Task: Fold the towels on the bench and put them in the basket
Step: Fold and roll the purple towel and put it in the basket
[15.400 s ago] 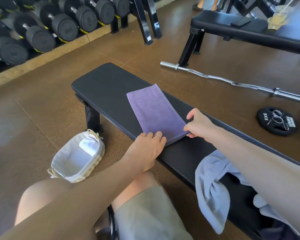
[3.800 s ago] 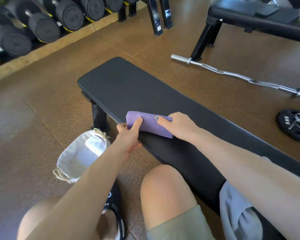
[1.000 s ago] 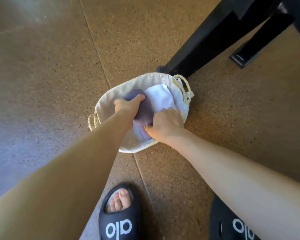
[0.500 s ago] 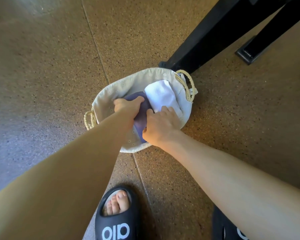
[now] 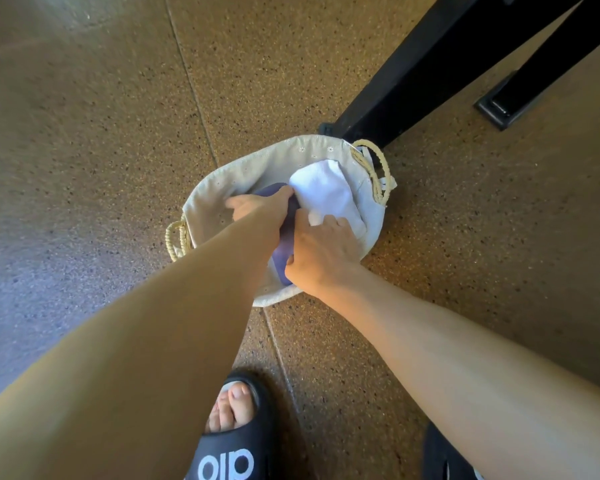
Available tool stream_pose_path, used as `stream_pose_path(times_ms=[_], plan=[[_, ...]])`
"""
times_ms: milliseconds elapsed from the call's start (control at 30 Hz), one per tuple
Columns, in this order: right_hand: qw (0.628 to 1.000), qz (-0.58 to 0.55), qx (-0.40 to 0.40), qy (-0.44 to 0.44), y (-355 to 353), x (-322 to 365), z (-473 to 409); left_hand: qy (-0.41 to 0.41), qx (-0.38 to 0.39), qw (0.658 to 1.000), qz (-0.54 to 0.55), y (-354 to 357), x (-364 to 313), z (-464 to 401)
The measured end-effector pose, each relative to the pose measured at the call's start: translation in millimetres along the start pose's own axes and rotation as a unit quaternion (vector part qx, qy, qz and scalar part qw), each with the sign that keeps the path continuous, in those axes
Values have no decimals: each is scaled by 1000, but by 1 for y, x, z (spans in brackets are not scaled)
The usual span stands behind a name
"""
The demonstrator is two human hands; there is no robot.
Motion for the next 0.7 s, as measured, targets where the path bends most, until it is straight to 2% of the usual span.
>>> stream_pose_path(times_ms=[200,267,333,400,567,700], plan=[[1000,13,-21,-19,3,0,0,2,-11,999,-37,2,-4,1],[1000,3,-21,-9,3,0,-1,45,-33,991,-122,2,-7,5],[1000,-18,-13,-2,4,1,0,115,-54,959,-252,-2,-4,12],[999,-44,-7,2,5,1,1,141,-53,938,-313,-6,4,13],[998,-56,-22,-1,4,1,6,131,2,957,-260,-13,12,5],[999,-31,-41,-14,4,4,6,127,13,967,-219,-14,8,5]])
Point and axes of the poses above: each hand's wrist, its own z-axis away from the middle knuckle, its own y-axis out of the palm, x = y × z, the point moved 4 cm from there along -z, towards the middle knuckle, and after that the axes turned 8 degrees about x, right-handed, at the moved point
